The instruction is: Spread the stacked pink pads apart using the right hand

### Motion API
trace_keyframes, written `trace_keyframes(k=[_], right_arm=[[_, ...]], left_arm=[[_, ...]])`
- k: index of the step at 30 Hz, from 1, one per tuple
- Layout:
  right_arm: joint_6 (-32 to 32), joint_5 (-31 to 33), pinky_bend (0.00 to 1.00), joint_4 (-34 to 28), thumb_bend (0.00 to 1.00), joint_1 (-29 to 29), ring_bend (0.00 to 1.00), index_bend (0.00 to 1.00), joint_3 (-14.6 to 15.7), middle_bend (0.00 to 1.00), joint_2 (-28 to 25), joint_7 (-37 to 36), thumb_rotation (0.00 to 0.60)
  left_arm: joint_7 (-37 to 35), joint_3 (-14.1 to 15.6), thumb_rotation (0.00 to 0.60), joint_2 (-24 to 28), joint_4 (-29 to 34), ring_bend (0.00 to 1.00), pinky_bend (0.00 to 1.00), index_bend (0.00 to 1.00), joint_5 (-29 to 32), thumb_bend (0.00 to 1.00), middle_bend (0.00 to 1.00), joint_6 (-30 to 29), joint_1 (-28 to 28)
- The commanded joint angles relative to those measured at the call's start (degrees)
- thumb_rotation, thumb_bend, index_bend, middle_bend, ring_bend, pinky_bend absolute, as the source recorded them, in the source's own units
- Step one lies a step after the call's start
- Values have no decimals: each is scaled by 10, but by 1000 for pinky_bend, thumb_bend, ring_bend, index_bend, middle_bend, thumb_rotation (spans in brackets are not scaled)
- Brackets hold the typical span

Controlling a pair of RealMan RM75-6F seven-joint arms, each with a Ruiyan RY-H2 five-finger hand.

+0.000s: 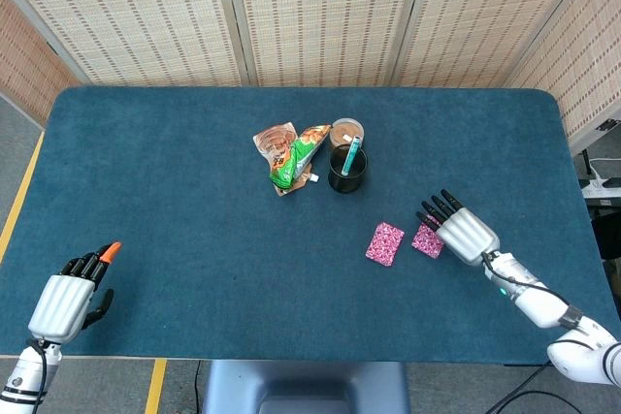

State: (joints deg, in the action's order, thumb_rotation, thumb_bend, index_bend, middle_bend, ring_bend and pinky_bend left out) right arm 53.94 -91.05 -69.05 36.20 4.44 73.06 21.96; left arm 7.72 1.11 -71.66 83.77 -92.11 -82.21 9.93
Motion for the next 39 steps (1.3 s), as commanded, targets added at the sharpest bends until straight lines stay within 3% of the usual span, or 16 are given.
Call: trace_keyframes(k=[1, 12, 27, 39], right_arm=[[5, -14, 20, 22, 276, -5, 0, 59, 10, 25, 10, -9, 600], [3, -24, 20, 84, 269, -5, 0, 110, 9, 24, 59, -25, 600], [-9, -26, 20, 115, 269, 2, 0, 220, 6, 20, 94, -32, 600], [-20, -8, 17, 121, 269, 3, 0, 235, -6, 16, 105, -8, 600]], left_arm=[[0, 1, 600, -1, 0, 224, 318, 0, -1, 475, 138, 2, 1], [7, 2, 600, -7, -2, 225, 323, 0, -1, 476, 139, 5, 2], [4, 2, 600, -4, -1, 225, 327, 0, -1, 475, 139, 2, 2], [4, 2, 600, -3, -3, 226, 330, 0, 0, 475, 141, 1, 1]])
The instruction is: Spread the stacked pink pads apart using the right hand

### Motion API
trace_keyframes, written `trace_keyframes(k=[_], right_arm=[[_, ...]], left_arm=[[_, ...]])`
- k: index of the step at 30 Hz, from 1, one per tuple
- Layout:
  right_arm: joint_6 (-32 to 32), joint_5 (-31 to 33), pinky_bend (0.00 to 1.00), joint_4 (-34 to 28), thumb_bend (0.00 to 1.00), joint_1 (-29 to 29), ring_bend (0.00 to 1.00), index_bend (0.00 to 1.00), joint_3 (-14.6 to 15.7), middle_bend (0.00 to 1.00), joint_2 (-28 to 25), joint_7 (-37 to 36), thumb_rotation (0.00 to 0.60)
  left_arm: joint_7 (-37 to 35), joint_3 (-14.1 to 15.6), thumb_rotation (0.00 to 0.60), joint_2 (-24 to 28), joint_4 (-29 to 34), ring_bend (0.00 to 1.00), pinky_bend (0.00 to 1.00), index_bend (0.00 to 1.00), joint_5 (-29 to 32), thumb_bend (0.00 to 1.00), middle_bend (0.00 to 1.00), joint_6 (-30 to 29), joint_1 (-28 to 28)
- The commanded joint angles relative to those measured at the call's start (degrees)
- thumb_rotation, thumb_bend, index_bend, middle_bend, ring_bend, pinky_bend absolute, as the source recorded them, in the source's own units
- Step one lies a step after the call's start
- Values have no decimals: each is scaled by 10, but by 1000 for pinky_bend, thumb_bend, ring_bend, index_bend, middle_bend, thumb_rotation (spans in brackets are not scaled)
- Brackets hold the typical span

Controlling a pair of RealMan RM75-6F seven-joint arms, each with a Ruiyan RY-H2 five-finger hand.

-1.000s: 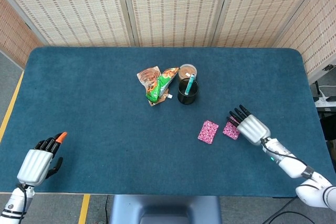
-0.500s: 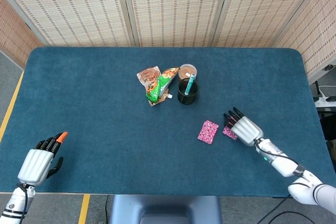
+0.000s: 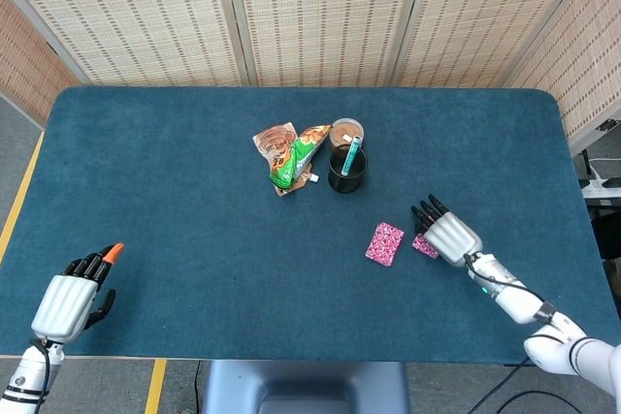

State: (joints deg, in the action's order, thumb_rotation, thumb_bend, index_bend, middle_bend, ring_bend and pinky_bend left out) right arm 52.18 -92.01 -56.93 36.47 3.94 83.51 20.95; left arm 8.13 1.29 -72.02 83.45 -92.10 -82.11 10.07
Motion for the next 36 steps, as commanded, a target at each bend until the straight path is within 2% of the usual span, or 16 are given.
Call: trace_keyframes(k=[1, 12, 36], right_arm=[[-3, 2, 17, -1, 269, 1, 0, 235, -1, 16, 1, 3, 600], [-8, 8, 18, 2, 269, 2, 0, 273, -4, 17, 6, 6, 600], [6, 8, 24, 0, 269, 0, 0, 500, -6, 49, 7, 3, 600]], left_arm=[[0, -1, 600, -1, -1, 226, 330, 0, 2, 476, 142, 2, 1], [1, -1, 600, -2, -3, 227, 331, 0, 3, 476, 144, 4, 2], [-9, 2, 600, 0, -7, 227, 332, 0, -1, 476, 144, 2, 1]])
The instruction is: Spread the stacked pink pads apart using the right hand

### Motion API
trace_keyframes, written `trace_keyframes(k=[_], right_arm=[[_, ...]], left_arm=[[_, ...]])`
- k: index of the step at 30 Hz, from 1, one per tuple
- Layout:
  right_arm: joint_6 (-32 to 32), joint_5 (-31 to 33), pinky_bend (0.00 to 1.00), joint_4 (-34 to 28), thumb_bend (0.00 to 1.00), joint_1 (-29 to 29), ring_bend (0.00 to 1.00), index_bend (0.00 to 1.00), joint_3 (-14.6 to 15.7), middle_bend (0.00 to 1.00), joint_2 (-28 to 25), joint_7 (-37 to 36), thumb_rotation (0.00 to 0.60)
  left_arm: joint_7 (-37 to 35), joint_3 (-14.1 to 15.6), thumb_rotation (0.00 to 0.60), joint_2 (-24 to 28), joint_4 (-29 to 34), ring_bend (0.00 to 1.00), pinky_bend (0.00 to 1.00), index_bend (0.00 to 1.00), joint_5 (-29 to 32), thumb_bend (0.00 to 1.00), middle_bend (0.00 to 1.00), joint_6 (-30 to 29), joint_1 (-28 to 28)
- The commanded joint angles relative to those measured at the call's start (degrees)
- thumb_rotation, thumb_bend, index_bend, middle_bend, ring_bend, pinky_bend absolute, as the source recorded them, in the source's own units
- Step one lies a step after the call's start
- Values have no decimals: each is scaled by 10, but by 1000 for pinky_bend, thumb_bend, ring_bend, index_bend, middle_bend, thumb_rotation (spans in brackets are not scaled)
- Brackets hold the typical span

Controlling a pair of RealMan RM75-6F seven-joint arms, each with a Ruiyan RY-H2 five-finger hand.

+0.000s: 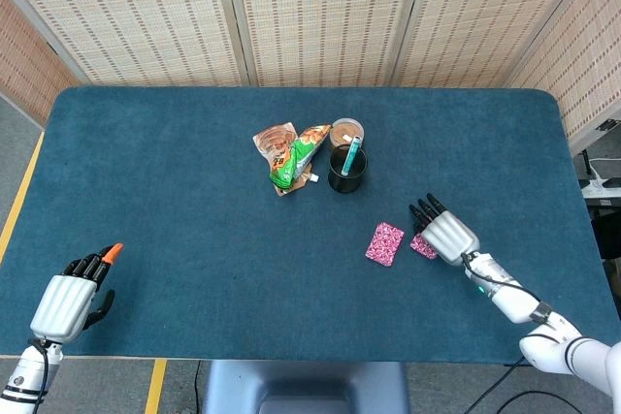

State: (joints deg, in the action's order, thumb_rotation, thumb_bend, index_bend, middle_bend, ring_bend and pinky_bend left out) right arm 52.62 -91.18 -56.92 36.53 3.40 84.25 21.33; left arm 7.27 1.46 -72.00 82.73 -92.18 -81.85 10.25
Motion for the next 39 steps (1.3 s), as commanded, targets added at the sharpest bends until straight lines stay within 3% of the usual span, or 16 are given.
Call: trace_keyframes(k=[1, 16, 25, 39], right_arm=[[3, -1, 25, -1, 269, -1, 0, 506, 0, 51, -1, -1, 600], [22, -7, 28, -19, 267, -5, 0, 573, 0, 73, -14, -6, 600], [14, -12, 28, -3, 266, 0, 0, 576, 3, 73, -1, -9, 600], [34, -27, 28, -31, 266, -6, 0, 576, 11, 73, -15, -4, 600]], left_arm=[[0, 1, 600, 1, 0, 227, 332, 0, -1, 475, 145, -1, -1], [10, 1, 600, -1, 7, 226, 333, 0, -2, 473, 145, -2, -1], [11, 0, 600, -2, 7, 227, 333, 0, -1, 474, 144, -2, -1], [10, 0, 600, -1, 8, 227, 334, 0, -2, 475, 145, -4, -1]])
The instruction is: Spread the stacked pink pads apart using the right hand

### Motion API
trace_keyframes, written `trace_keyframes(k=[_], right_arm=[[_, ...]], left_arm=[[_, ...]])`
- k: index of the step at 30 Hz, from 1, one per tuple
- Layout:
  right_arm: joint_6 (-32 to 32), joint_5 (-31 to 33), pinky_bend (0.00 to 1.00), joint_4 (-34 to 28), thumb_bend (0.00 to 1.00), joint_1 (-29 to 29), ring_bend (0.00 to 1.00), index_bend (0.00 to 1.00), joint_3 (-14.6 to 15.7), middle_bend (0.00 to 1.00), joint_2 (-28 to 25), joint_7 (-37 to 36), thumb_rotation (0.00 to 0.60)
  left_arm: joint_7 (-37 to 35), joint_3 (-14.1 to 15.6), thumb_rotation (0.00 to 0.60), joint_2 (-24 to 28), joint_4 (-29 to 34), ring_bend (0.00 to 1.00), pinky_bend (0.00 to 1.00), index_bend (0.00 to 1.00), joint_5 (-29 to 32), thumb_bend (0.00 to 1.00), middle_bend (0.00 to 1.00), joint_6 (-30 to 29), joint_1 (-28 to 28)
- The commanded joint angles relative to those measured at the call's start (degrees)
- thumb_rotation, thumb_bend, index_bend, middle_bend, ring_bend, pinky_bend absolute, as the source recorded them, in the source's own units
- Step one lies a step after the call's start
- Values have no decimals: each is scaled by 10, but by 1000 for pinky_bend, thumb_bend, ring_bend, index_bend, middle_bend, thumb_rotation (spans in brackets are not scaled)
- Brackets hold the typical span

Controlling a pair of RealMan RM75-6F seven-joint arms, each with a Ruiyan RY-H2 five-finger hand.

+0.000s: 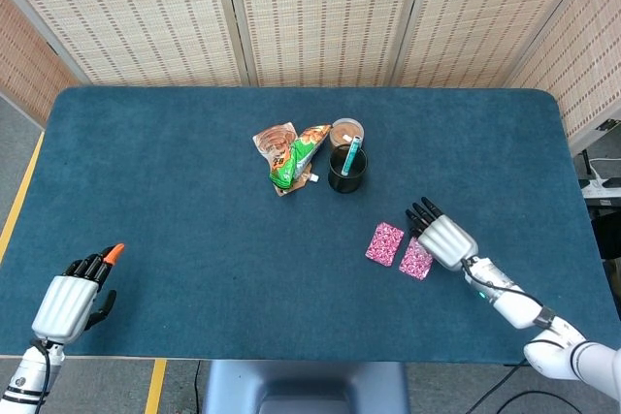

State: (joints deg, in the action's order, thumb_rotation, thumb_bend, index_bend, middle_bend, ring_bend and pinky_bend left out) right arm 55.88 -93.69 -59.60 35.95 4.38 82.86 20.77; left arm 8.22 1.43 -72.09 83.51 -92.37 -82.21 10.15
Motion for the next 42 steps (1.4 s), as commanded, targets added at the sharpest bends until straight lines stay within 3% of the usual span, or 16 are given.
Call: trace_keyframes(k=[1, 18, 37, 42], right_arm=[[4, -4, 28, -7, 266, 0, 0, 576, 2, 73, -3, 2, 600], [13, -23, 28, -49, 266, -3, 0, 576, 12, 73, -15, 1, 600], [42, -73, 28, -111, 265, -20, 0, 573, 47, 73, -40, 19, 600], [38, -73, 28, -120, 264, -24, 0, 485, 50, 74, -45, 23, 600]], left_arm=[[0, 0, 600, 0, 1, 227, 334, 0, -1, 475, 145, -1, 0], [-3, 0, 600, 1, 0, 227, 334, 0, -3, 476, 145, -5, -2], [-6, 0, 600, 3, 0, 228, 334, 0, -4, 474, 146, -5, -1], [-6, 0, 600, 3, 0, 228, 334, 0, -3, 474, 146, -3, -1]])
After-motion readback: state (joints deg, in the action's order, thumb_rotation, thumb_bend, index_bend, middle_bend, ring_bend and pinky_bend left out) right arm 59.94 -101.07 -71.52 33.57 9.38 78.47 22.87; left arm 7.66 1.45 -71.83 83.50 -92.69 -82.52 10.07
